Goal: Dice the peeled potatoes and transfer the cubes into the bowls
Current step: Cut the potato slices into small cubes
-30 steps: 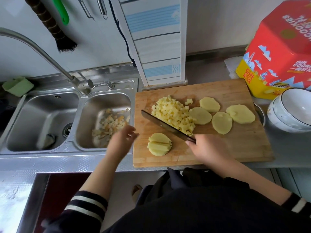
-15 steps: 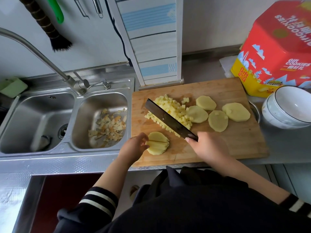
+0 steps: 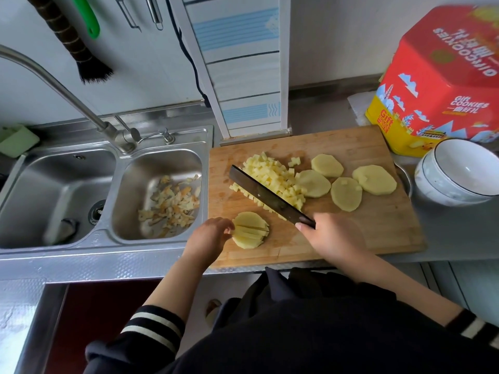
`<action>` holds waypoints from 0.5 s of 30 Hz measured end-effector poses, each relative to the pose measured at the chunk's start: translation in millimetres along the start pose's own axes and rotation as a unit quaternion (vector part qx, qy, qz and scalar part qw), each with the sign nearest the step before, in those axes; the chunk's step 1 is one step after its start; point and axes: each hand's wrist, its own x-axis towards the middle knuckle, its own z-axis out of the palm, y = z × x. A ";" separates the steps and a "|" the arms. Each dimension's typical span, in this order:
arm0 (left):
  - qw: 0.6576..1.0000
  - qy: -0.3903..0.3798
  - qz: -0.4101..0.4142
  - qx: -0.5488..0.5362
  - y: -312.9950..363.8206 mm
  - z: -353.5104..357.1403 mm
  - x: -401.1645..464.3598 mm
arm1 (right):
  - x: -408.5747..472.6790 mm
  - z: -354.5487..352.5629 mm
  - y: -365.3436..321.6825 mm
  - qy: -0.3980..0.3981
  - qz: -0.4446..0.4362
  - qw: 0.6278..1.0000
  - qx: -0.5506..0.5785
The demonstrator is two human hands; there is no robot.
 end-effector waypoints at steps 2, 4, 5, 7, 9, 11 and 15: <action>0.999 -0.008 0.018 0.027 -2.4 -0.9 -2.3 | -0.3 -0.8 -0.5 -0.003 0.000 1.000 -0.003; 0.998 0.003 0.022 0.055 -5.6 -2.0 -5.8 | -1.3 -1.9 -0.6 -0.001 -0.001 1.000 -0.009; 0.998 0.021 0.024 0.061 -7.2 -2.2 -8.1 | -1.7 -2.1 -0.3 0.003 -0.001 1.000 -0.012; 0.995 0.055 0.053 0.071 -7.0 -0.2 -13.0 | -1.8 -1.3 0.4 0.013 0.001 1.000 -0.012; 0.989 0.035 0.097 0.109 -3.8 3.8 -11.3 | -0.8 0.0 0.5 0.020 0.008 1.000 -0.005; 0.978 -0.006 0.136 0.157 2.4 7.2 0.3 | 1.8 -0.1 -0.3 0.017 0.018 1.000 0.004; 0.963 -0.108 0.151 0.194 18.1 2.5 32.5 | 5.2 -0.4 -1.2 0.013 0.030 0.999 0.039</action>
